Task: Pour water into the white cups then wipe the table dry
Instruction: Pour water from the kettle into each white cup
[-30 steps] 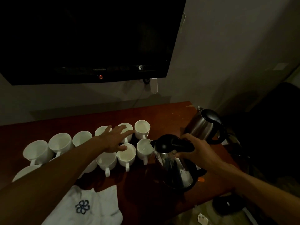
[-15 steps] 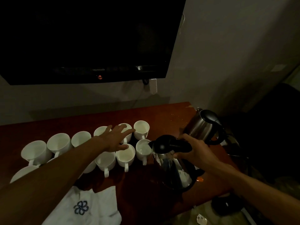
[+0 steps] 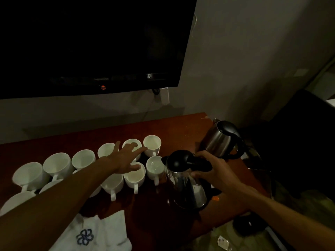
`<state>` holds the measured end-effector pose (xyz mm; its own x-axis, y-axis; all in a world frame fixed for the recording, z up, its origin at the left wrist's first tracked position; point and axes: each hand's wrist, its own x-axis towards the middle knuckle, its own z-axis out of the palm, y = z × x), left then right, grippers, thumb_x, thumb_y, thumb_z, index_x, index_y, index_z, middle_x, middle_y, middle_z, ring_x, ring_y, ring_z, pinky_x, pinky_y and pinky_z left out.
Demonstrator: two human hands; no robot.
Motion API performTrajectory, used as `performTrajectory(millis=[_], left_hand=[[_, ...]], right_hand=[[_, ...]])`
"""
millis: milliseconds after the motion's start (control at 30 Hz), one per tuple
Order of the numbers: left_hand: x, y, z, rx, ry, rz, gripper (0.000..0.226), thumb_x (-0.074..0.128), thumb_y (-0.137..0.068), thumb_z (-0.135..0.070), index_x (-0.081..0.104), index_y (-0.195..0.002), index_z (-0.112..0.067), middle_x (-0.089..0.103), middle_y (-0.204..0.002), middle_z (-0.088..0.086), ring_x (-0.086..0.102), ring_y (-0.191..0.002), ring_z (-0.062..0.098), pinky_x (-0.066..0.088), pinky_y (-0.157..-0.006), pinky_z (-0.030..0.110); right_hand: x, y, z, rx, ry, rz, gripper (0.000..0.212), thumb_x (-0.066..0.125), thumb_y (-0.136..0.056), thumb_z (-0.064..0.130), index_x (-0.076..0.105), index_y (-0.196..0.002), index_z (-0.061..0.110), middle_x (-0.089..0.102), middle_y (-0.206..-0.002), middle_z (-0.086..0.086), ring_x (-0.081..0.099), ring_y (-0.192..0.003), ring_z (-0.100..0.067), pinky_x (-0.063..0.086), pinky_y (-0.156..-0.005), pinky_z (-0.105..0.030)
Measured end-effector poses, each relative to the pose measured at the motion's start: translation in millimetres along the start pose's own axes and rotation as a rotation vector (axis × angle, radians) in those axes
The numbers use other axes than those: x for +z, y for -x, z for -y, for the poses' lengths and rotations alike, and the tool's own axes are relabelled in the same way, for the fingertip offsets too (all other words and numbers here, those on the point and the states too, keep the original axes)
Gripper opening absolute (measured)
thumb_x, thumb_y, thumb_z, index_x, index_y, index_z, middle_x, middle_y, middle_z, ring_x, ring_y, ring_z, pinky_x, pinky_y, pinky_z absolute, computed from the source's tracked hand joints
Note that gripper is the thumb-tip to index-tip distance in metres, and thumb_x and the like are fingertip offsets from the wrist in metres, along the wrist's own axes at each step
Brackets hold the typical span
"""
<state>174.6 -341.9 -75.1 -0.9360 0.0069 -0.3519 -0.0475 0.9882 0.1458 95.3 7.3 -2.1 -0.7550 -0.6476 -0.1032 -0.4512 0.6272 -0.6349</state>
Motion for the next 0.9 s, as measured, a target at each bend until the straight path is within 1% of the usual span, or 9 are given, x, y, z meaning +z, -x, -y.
performTrajectory(millis=[67, 200, 267, 400, 467, 567, 733, 833, 900], left_hand=[[0.1, 0.5, -2.4, 0.003, 0.006, 0.003, 0.08, 0.049, -0.097, -0.059, -0.003, -0.156, -0.043, 0.004, -0.167, 0.009, -0.001, -0.154, 0.025, -0.01, -0.117, 0.062], [-3.8, 2.1, -4.6, 0.005, -0.002, 0.001, 0.08, 0.049, -0.097, -0.057, -0.003, -0.156, -0.043, 0.005, -0.167, 0.01, 0.001, -0.154, 0.027, -0.01, -0.118, 0.062], [-6.0, 3.0, -4.7, 0.002, -0.002, 0.001, 0.079, 0.049, -0.097, -0.057, -0.002, -0.156, -0.043, 0.005, -0.167, 0.01, 0.0, -0.154, 0.026, -0.009, -0.118, 0.062], [-8.7, 5.4, -5.0, 0.002, -0.006, 0.011, 0.079, 0.048, -0.098, -0.055, -0.003, -0.156, -0.042, 0.004, -0.167, 0.009, -0.001, -0.154, 0.024, -0.009, -0.118, 0.062], [-9.2, 5.8, -4.5, 0.002, -0.001, 0.016, 0.078, 0.048, -0.098, -0.056, -0.003, -0.156, -0.042, 0.003, -0.167, 0.009, -0.001, -0.154, 0.024, -0.01, -0.118, 0.061], [-11.0, 5.5, -4.9, 0.001, -0.017, 0.023, 0.078, 0.047, -0.099, -0.056, -0.004, -0.157, -0.041, 0.001, -0.167, 0.007, -0.003, -0.154, 0.022, -0.011, -0.118, 0.061], [-14.9, 1.9, -5.1, 0.005, -0.075, -0.001, 0.078, 0.046, -0.099, -0.057, -0.003, -0.157, -0.039, 0.0, -0.167, 0.007, -0.007, -0.153, 0.022, -0.015, -0.118, 0.058], [-20.2, -1.7, -2.1, 0.004, -0.057, -0.022, 0.078, 0.047, -0.098, -0.056, -0.001, -0.158, -0.038, 0.002, -0.166, 0.006, -0.006, -0.153, 0.021, -0.014, -0.118, 0.058], [-24.5, -5.0, -0.5, -0.004, -0.062, -0.032, 0.079, 0.048, -0.098, -0.054, 0.0, -0.158, -0.038, 0.003, -0.165, 0.006, -0.005, -0.153, 0.022, -0.014, -0.118, 0.057]], right_hand=[[1.4, 1.3, -0.7, -0.007, -0.048, -0.007, 0.053, 0.081, -0.076, 0.041, 0.045, -0.108, 0.065, 0.062, -0.11, 0.028, 0.061, -0.103, 0.006, 0.052, -0.089, -0.024], [5.4, 3.5, -6.0, 0.005, -0.112, -0.018, 0.051, 0.081, -0.078, 0.039, 0.049, -0.113, 0.056, 0.063, -0.109, 0.03, 0.067, -0.094, 0.004, 0.053, -0.088, -0.026], [4.7, 3.5, -8.8, -0.001, -0.114, -0.031, 0.051, 0.081, -0.075, 0.046, 0.049, -0.114, 0.055, 0.061, -0.11, 0.033, 0.066, -0.096, 0.006, 0.053, -0.085, -0.024], [-1.3, 2.0, -15.9, 0.006, -0.119, -0.064, 0.052, 0.073, -0.065, 0.066, 0.046, -0.11, 0.064, 0.058, -0.111, 0.039, 0.061, -0.102, 0.012, 0.051, -0.079, -0.017], [-3.9, 0.6, -19.7, 0.004, -0.116, -0.081, 0.053, 0.071, -0.064, 0.068, 0.045, -0.11, 0.065, 0.059, -0.109, 0.037, 0.058, -0.103, 0.016, 0.048, -0.075, -0.012], [-6.3, -1.7, -23.0, 0.016, -0.107, -0.081, 0.056, 0.073, -0.064, 0.064, 0.046, -0.114, 0.059, 0.062, -0.104, 0.031, 0.059, -0.1, 0.016, 0.047, -0.071, -0.008], [-12.1, -13.6, -34.6, 0.029, -0.108, -0.082, 0.062, 0.076, -0.072, 0.043, 0.053, -0.127, 0.027, 0.064, -0.118, 0.011, 0.061, -0.107, -0.002, 0.049, -0.084, -0.019], [-17.1, -24.7, -38.0, 0.025, -0.105, -0.076, 0.058, 0.079, -0.076, 0.032, 0.053, -0.127, 0.024, 0.063, -0.116, 0.01, 0.061, -0.104, -0.003, 0.049, -0.081, -0.017], [-20.2, -33.5, -38.5, 0.026, -0.104, -0.063, 0.057, 0.08, -0.078, 0.026, 0.052, -0.127, 0.028, 0.059, -0.114, 0.013, 0.06, -0.102, -0.003, 0.05, -0.082, -0.018]])
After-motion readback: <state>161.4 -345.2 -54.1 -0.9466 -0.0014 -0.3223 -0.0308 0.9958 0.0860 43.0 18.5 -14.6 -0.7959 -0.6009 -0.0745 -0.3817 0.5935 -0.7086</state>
